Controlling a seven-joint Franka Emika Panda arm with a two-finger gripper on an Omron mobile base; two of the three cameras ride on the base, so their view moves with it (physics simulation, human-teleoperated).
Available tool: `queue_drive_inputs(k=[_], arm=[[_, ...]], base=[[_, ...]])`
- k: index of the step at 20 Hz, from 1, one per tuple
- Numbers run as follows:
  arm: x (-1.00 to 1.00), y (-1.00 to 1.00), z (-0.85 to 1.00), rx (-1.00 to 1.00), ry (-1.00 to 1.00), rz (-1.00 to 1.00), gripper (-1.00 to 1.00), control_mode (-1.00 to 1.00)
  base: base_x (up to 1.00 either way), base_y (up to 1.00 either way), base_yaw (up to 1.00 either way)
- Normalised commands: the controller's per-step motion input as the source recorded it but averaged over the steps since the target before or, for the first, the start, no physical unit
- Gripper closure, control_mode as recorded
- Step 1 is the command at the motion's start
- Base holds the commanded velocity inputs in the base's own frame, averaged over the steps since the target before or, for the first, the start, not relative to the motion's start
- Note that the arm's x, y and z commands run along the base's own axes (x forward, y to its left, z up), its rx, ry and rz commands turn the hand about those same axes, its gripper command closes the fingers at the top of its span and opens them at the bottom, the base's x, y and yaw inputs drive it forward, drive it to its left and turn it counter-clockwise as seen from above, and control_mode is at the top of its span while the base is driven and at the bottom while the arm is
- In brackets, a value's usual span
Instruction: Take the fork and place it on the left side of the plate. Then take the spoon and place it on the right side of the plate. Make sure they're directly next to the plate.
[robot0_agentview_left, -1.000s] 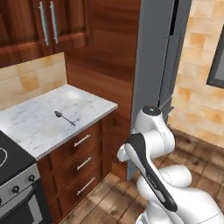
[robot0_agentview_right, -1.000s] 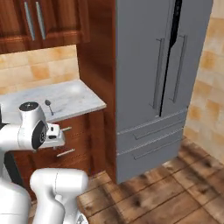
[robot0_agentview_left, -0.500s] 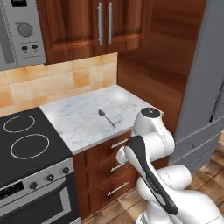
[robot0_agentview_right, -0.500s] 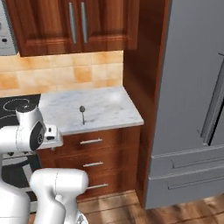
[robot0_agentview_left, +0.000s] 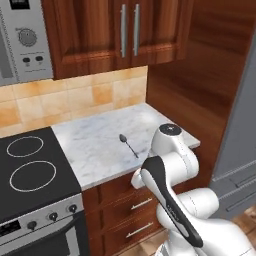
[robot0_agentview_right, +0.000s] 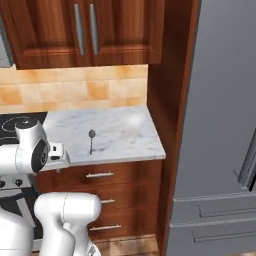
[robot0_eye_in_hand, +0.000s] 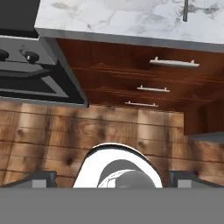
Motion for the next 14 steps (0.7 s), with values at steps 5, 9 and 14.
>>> queue_drive_inputs(k=[5,9,14], arm=[[0.00,0.00,0.00,0.00,0.00,0.00,-1.00,1.00],[0.00,0.00,0.00,0.00,0.00,0.00,-1.00,1.00],[0.00,0.00,0.00,0.00,0.00,0.00,-1.00,1.00]], base=[[0.57,-0.34,0.05],[0.80,-0.18,0.06],[0.68,-0.15,0.03]])
